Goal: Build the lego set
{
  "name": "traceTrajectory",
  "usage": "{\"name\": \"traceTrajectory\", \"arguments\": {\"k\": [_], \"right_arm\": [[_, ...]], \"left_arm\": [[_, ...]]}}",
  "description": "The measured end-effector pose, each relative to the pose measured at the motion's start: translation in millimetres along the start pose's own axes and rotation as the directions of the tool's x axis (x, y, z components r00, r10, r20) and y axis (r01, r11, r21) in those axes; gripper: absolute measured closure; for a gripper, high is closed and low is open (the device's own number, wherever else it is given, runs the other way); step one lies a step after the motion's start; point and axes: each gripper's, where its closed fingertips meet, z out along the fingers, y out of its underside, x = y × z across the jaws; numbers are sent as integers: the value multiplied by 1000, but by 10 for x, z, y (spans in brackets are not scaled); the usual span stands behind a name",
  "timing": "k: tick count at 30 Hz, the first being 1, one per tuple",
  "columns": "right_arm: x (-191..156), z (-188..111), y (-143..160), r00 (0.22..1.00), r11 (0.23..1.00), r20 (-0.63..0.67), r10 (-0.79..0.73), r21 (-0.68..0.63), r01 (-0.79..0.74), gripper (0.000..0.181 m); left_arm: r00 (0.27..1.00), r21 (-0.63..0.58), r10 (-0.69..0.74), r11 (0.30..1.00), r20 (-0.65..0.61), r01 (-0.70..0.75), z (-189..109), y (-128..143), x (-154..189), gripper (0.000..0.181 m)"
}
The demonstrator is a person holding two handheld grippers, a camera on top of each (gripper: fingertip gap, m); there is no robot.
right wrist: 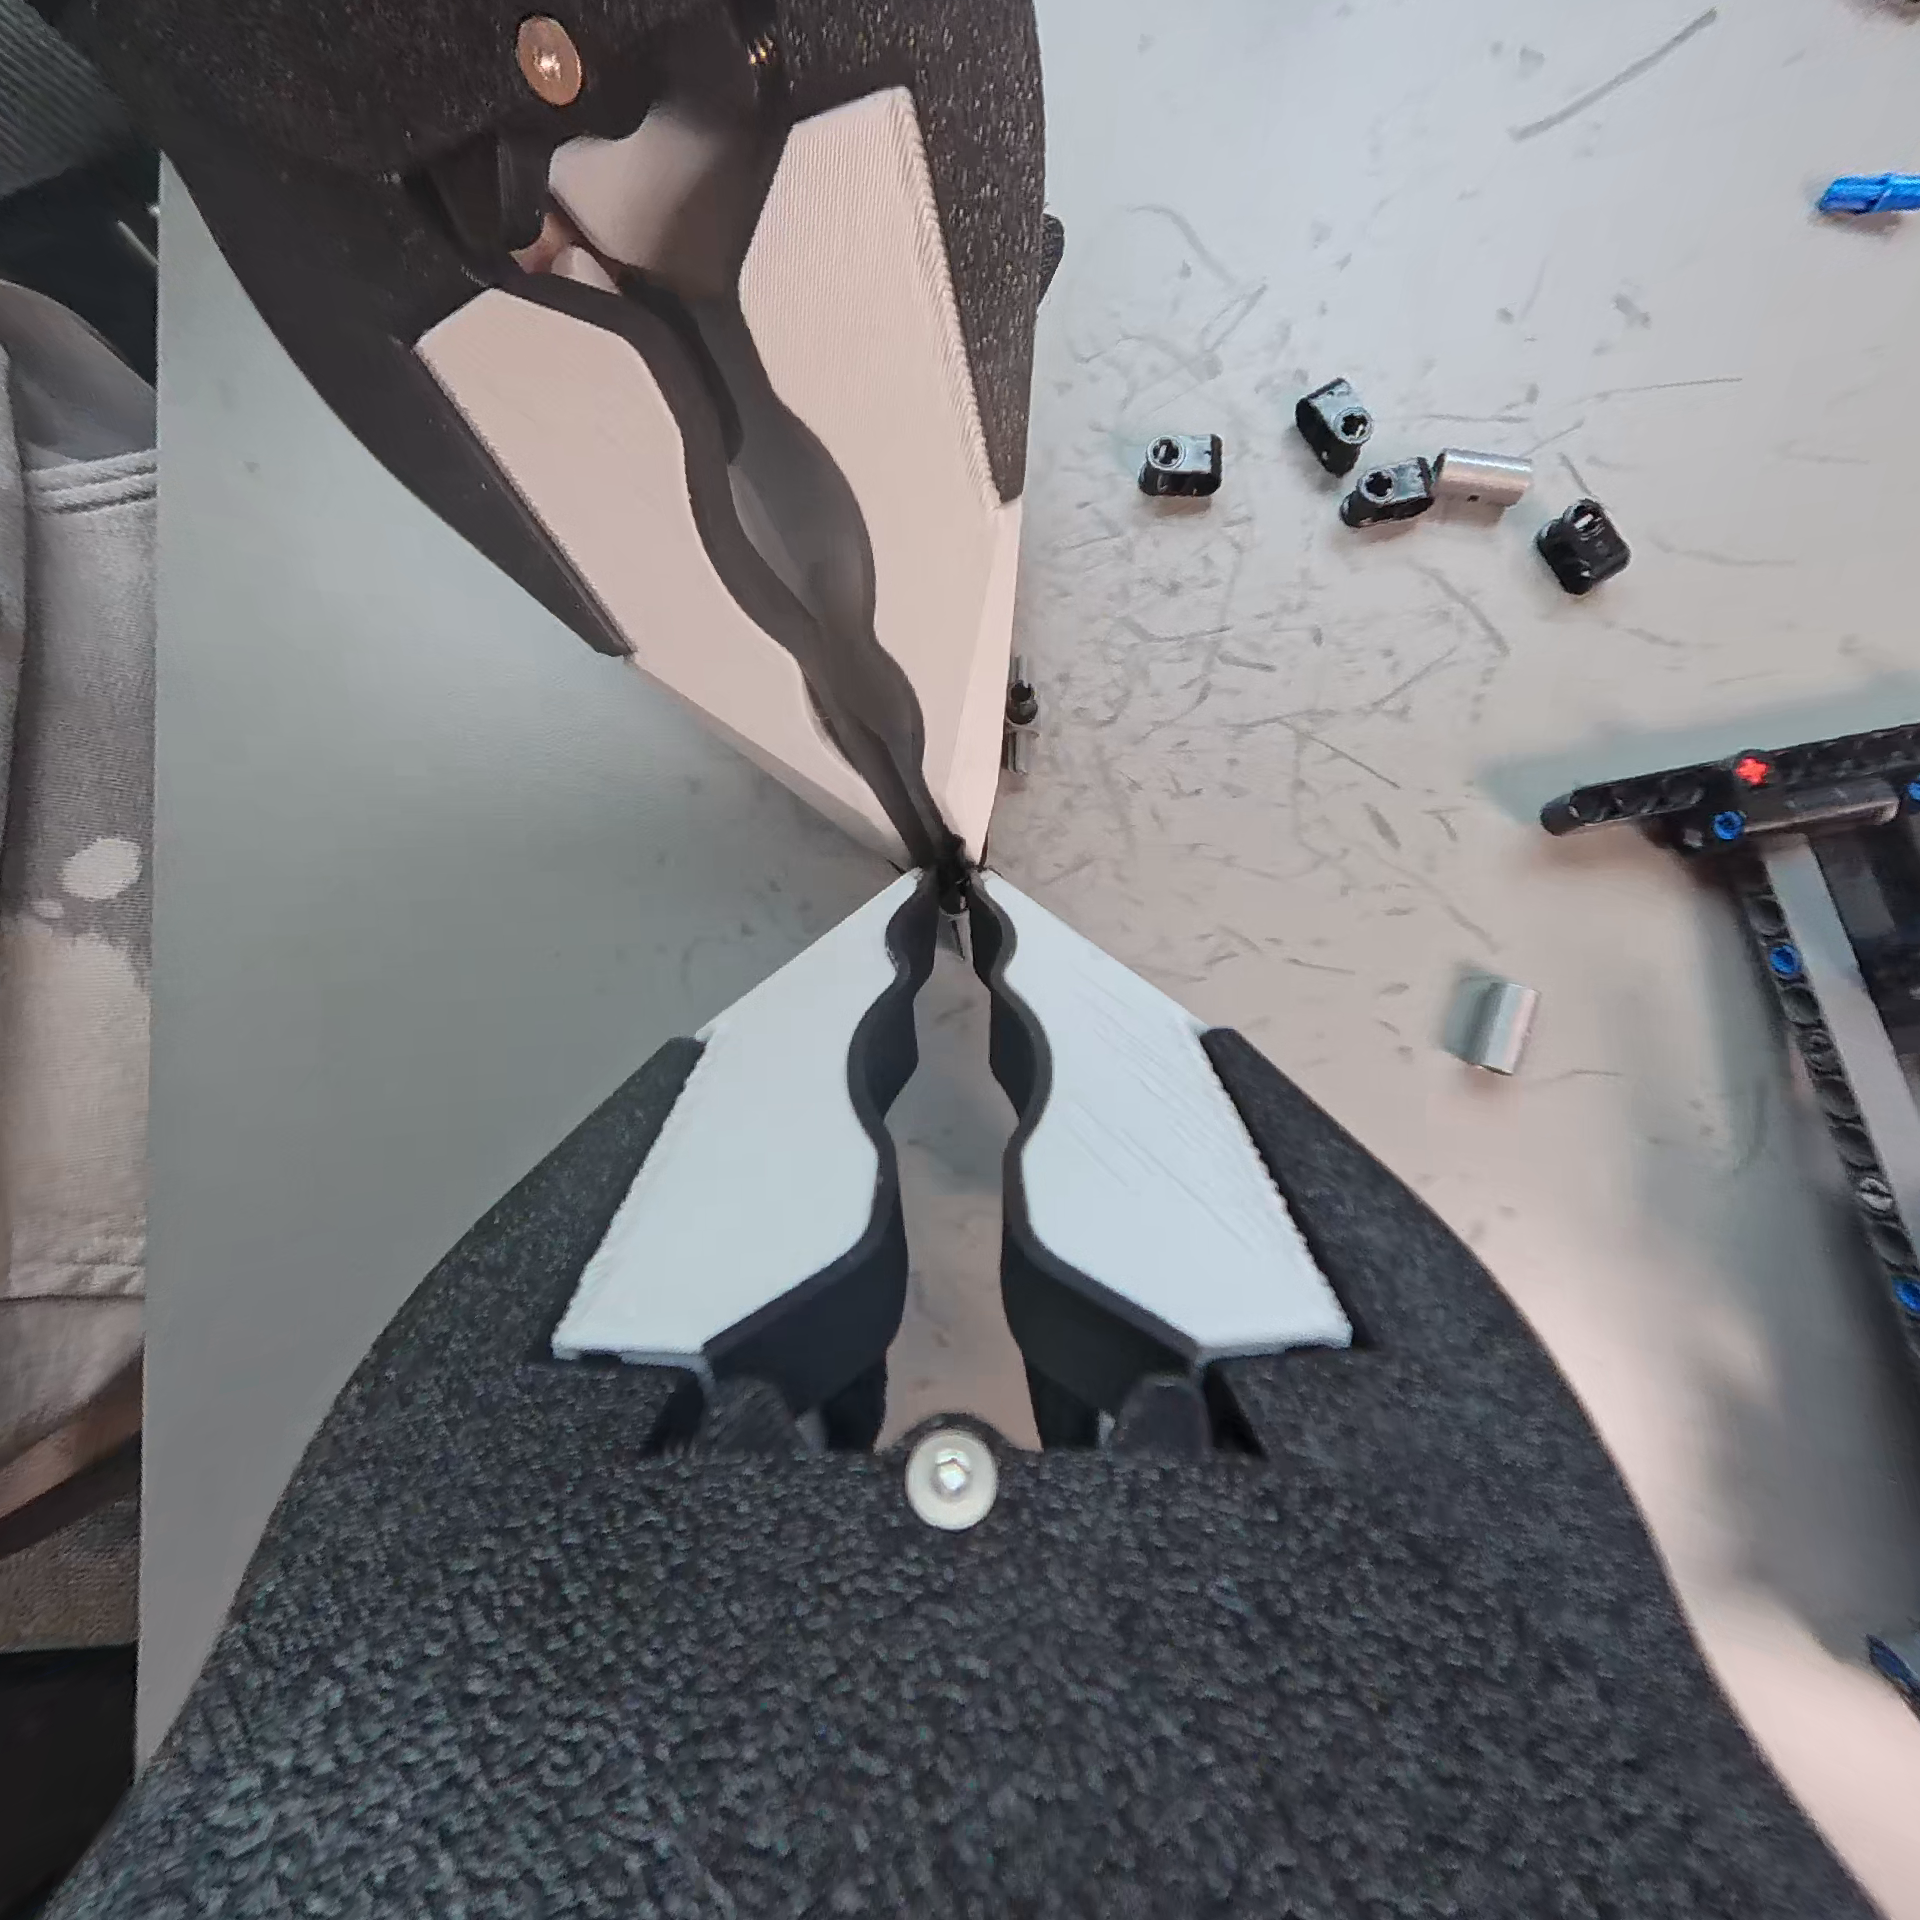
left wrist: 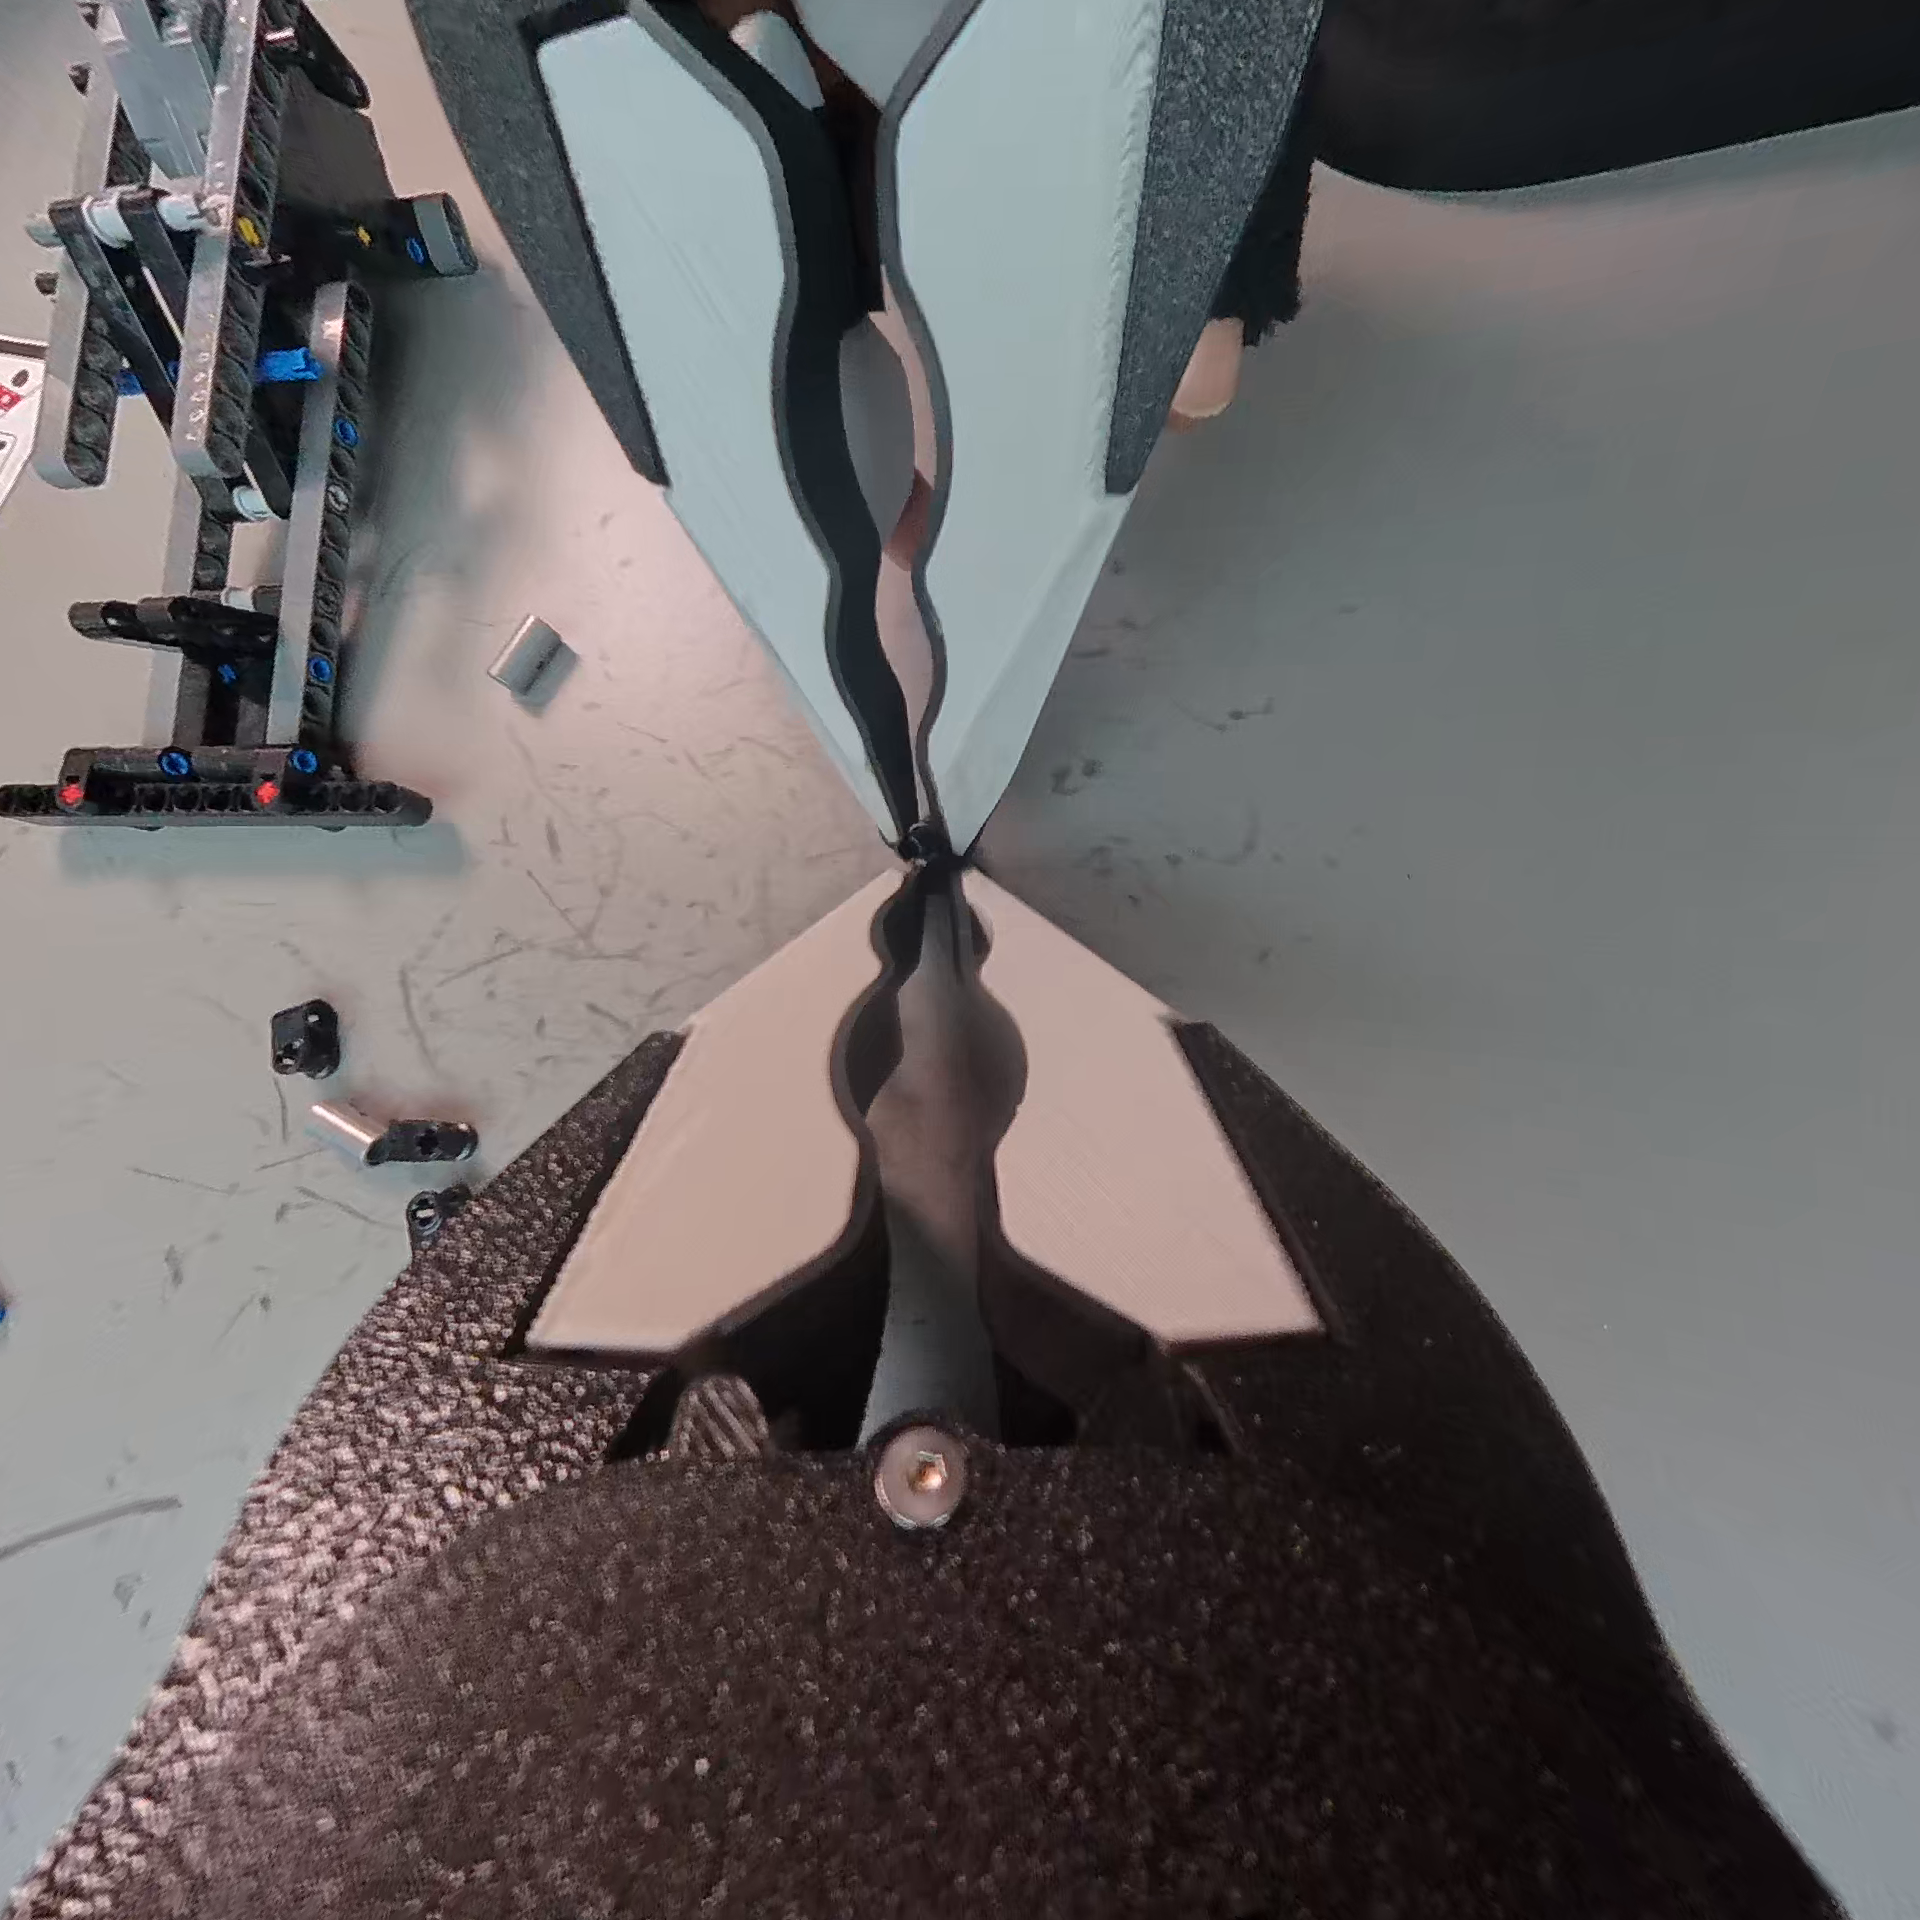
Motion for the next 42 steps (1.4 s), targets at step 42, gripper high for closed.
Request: {"name": "traceTrajectory", "arguments": {"k": [42], "right_arm": [[-19,-114,-44,998,988,-36,-60,142,65,179]], "left_arm": [[1000,-1,-22,1000,-9,22,-13,18,2,175]]}}
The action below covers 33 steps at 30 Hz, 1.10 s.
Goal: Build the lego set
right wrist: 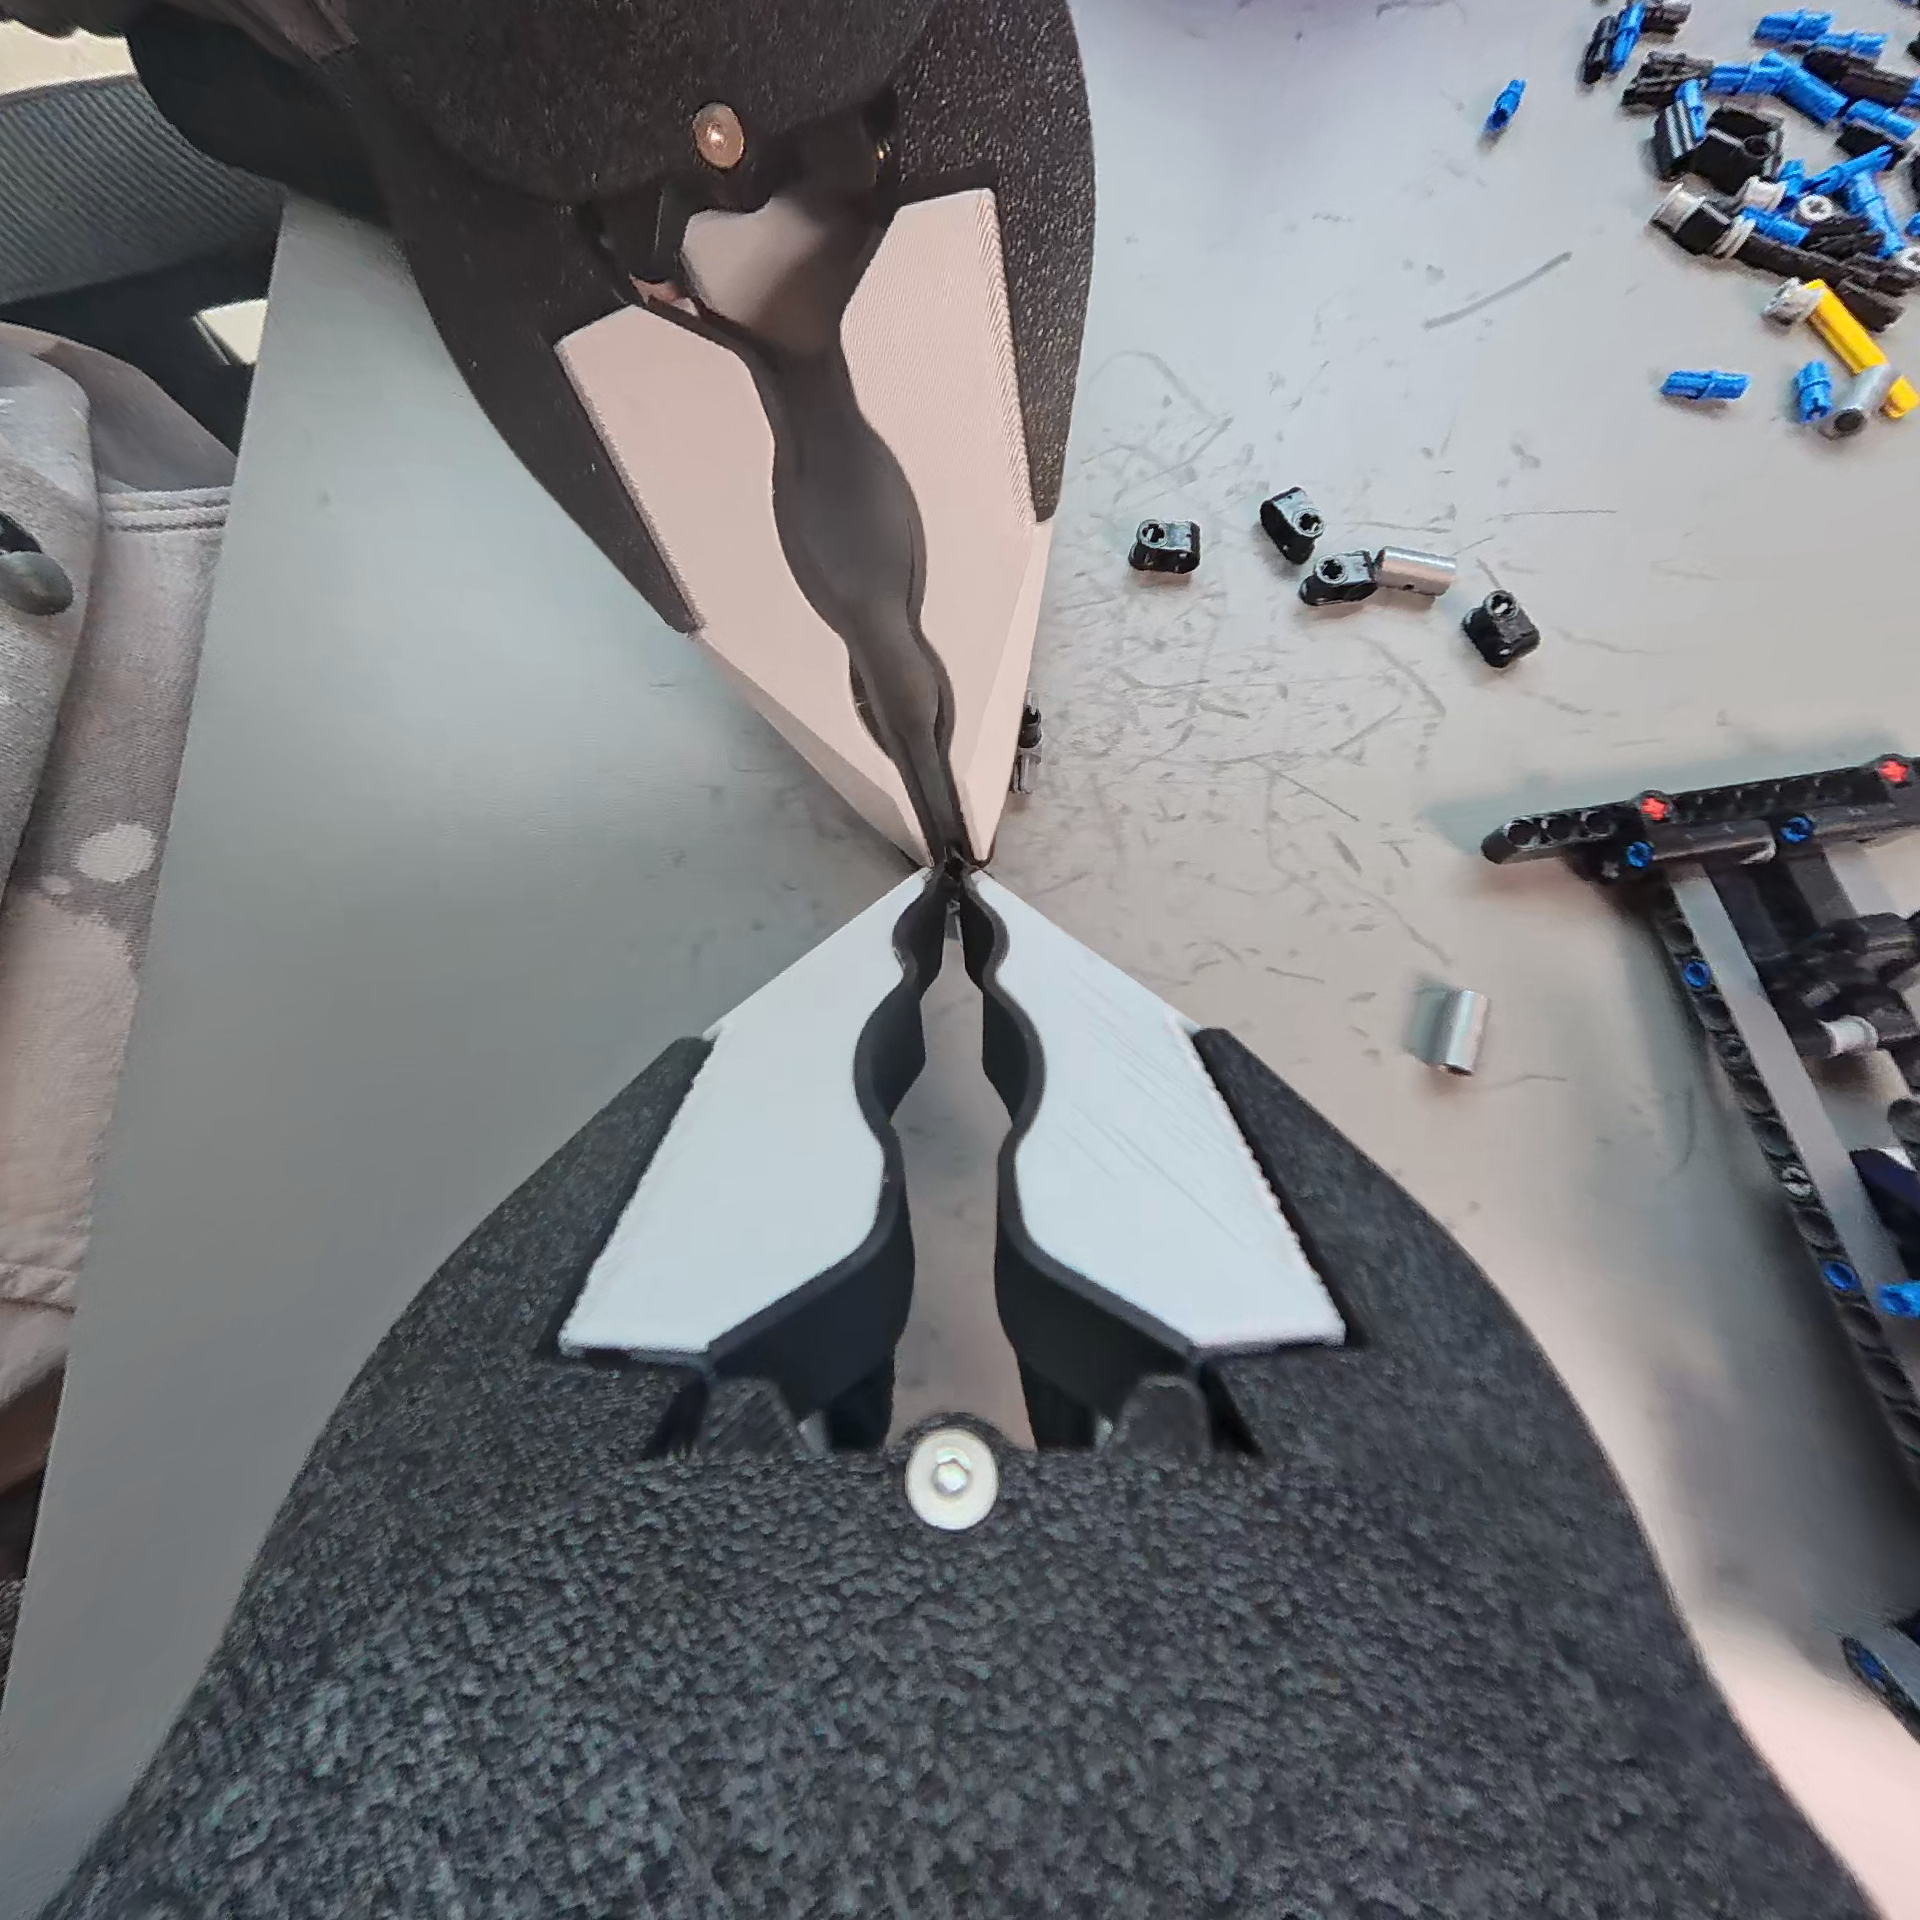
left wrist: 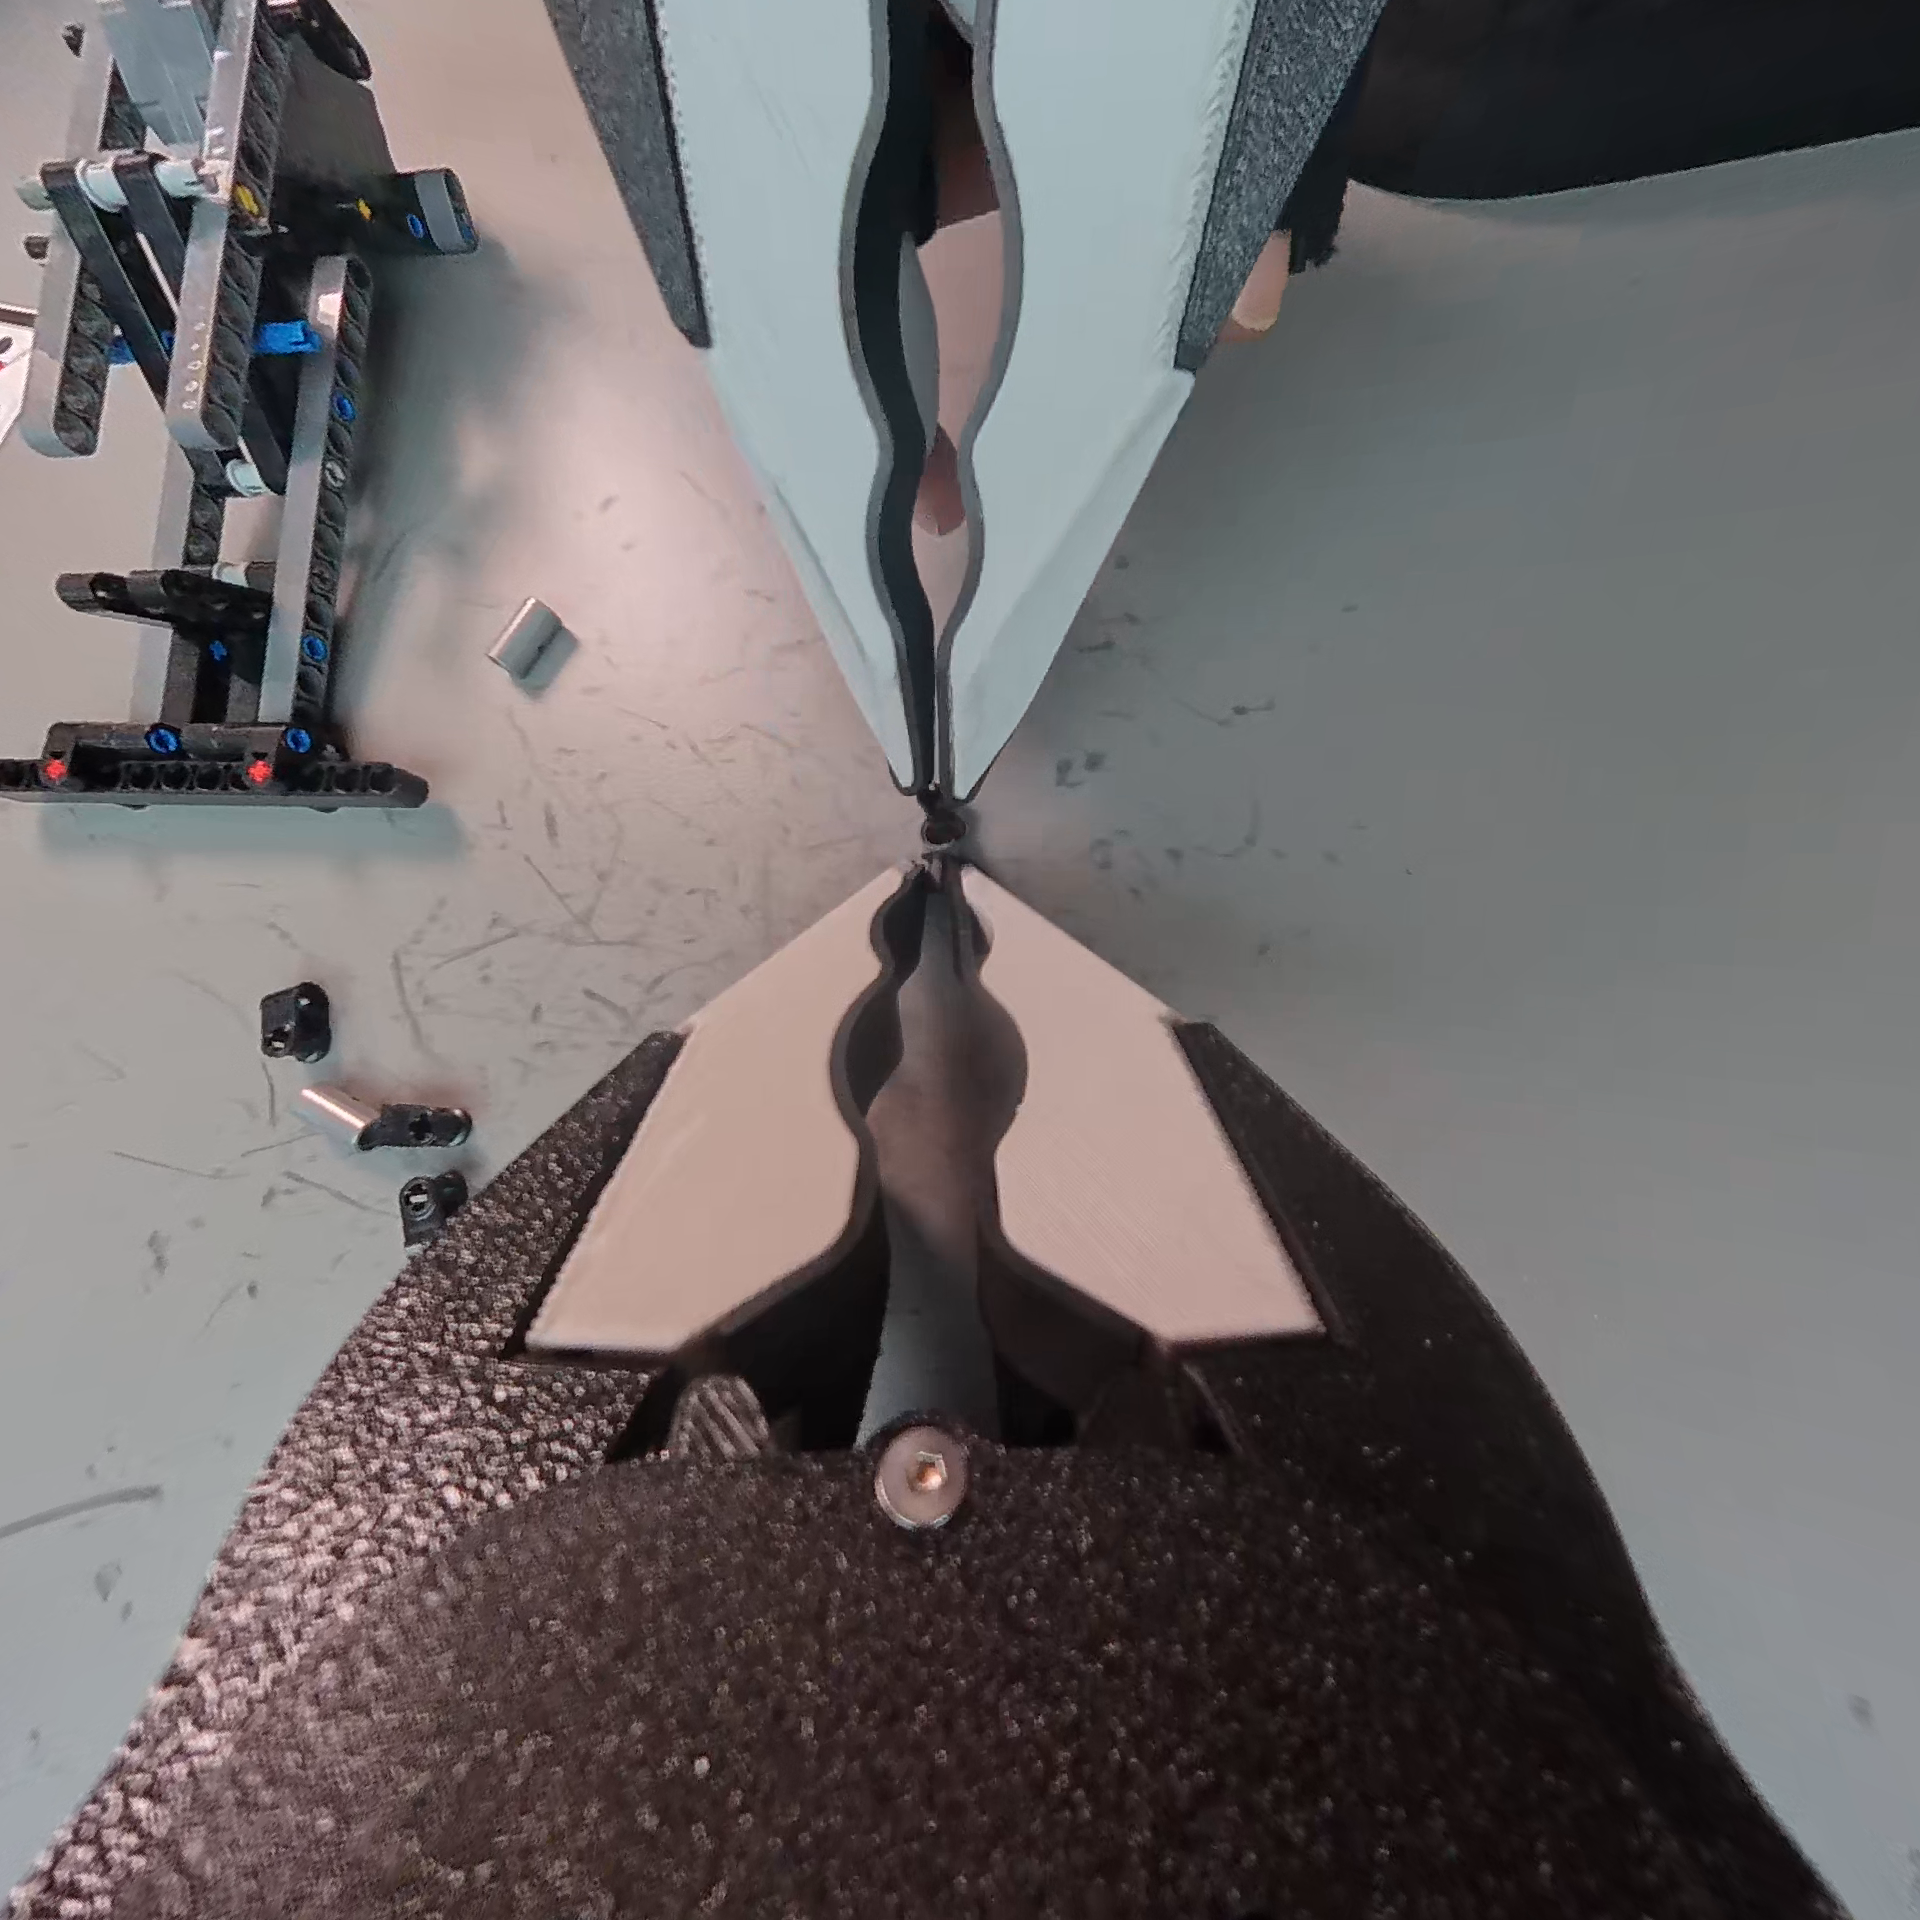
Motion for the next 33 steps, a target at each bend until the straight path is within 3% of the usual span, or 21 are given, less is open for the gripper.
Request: {"name": "traceTrajectory", "arguments": {"k": [11,17,25,33], "right_arm": [[11,-62,-138,999,992,-5,41,119,-40,179],[-20,-86,-177,999,987,4,52,154,-52,179],[-64,-89,-126,999,999,14,-31,33,31,171],[-85,-30,-159,996,996,40,-84,-22,85,177]], "left_arm": [[998,85,-33,996,-47,37,-102,-117,19,167],[998,115,-43,992,-55,49,-129,-163,9,175],[999,95,32,995,-29,-29,-129,-164,42,175],[999,81,39,996,-32,-36,-123,-136,45,175]]}}
